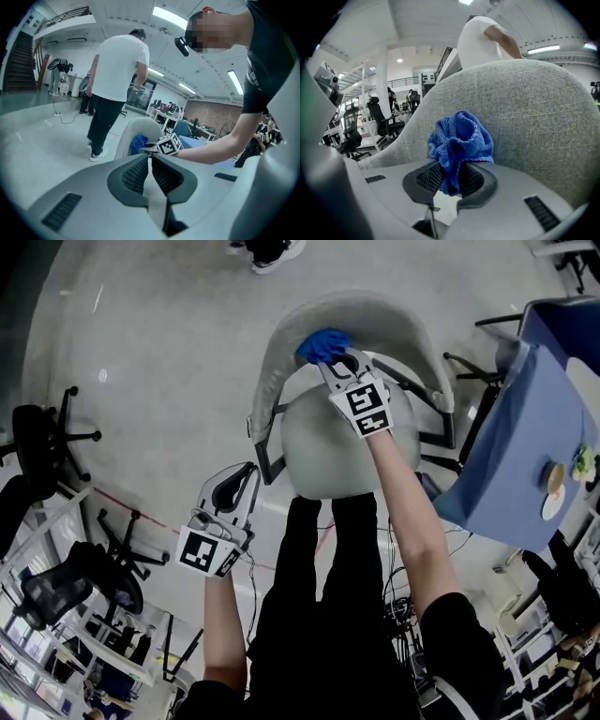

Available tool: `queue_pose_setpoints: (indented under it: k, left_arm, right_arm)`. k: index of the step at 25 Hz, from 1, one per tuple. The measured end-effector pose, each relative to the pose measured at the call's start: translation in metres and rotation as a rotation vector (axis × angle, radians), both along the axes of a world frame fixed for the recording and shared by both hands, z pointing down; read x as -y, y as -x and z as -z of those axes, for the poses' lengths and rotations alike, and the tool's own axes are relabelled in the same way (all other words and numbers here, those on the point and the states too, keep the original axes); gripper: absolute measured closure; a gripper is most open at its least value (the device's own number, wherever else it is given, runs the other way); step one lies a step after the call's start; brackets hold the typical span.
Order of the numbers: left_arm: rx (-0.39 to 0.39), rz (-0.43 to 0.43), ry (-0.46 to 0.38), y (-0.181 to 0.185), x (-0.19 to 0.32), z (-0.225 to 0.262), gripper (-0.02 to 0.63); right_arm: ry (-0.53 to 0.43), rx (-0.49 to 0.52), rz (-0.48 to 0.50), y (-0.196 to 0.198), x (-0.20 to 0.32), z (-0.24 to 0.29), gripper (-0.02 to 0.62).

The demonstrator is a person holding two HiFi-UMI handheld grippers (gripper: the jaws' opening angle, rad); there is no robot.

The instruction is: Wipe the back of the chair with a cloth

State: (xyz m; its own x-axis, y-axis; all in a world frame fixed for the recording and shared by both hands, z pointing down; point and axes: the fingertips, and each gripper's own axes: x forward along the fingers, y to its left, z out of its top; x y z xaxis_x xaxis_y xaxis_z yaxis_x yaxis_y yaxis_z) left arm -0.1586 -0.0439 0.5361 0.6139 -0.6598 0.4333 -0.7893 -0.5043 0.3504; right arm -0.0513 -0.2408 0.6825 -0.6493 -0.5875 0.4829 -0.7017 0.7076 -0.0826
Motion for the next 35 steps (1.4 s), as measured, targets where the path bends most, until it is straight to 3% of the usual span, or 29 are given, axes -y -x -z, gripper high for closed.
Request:
queue_pose_setpoints:
  k: [11,16,35]
  left_arm:
    - [-0.005,0.000,0.007,0.005,-0.007,-0.005,0.565]
    - [-0.005,-0.001,0.010,0.006,-0.009,-0.008,0.565]
    - [-0.005,-0.011,0.024,0.006,-0.007,-0.018,0.565]
  right_arm:
    - [0.040,0.039,0.072,0.031,-0.019,-0.005,0.509]
    - [0.063,0.034,0.167,0.056,-0.043,-0.013,0.509]
    - [0.128,-0.013,0.384,0.097,-0.106,-0.051,0.509]
